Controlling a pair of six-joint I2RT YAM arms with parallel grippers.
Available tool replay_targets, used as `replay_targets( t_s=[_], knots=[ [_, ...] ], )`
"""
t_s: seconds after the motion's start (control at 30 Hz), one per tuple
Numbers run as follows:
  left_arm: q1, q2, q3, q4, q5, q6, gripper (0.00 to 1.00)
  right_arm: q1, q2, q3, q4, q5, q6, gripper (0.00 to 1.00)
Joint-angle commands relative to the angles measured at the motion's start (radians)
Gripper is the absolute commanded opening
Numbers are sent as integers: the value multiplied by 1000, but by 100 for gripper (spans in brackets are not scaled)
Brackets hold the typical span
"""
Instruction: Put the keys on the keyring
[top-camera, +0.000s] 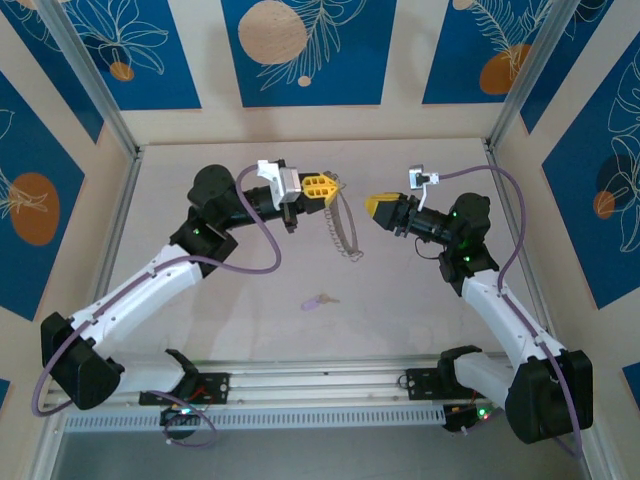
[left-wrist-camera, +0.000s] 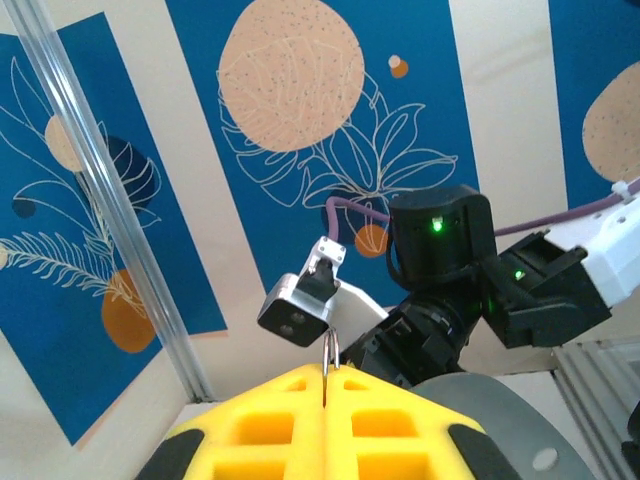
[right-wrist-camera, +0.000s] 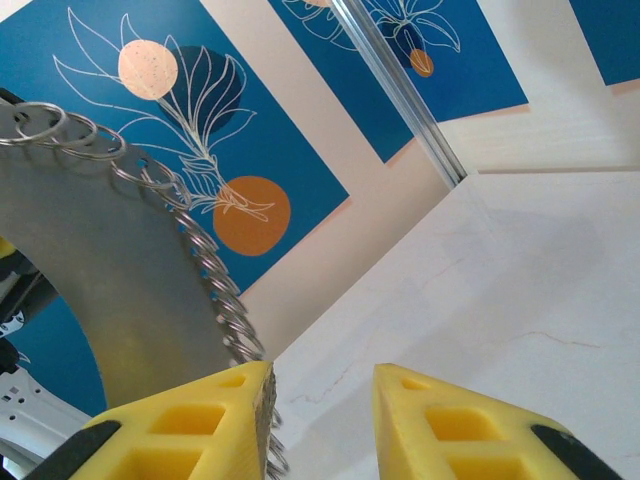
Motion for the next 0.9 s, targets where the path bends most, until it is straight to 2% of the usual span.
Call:
replay_targets(
  t_s=[0.0, 0.47, 0.87],
  knots=[
    [-13, -43, -8, 4, -27, 81, 0, -7, 2, 1, 4, -15, 7, 32],
    [-12, -30, 2, -79, -24, 67, 0, -1, 10, 136, 12, -65, 3, 32],
    [-9, -8, 35, -61, -16, -220, 0, 44, 12, 220, 84, -82, 45, 32]
  ],
)
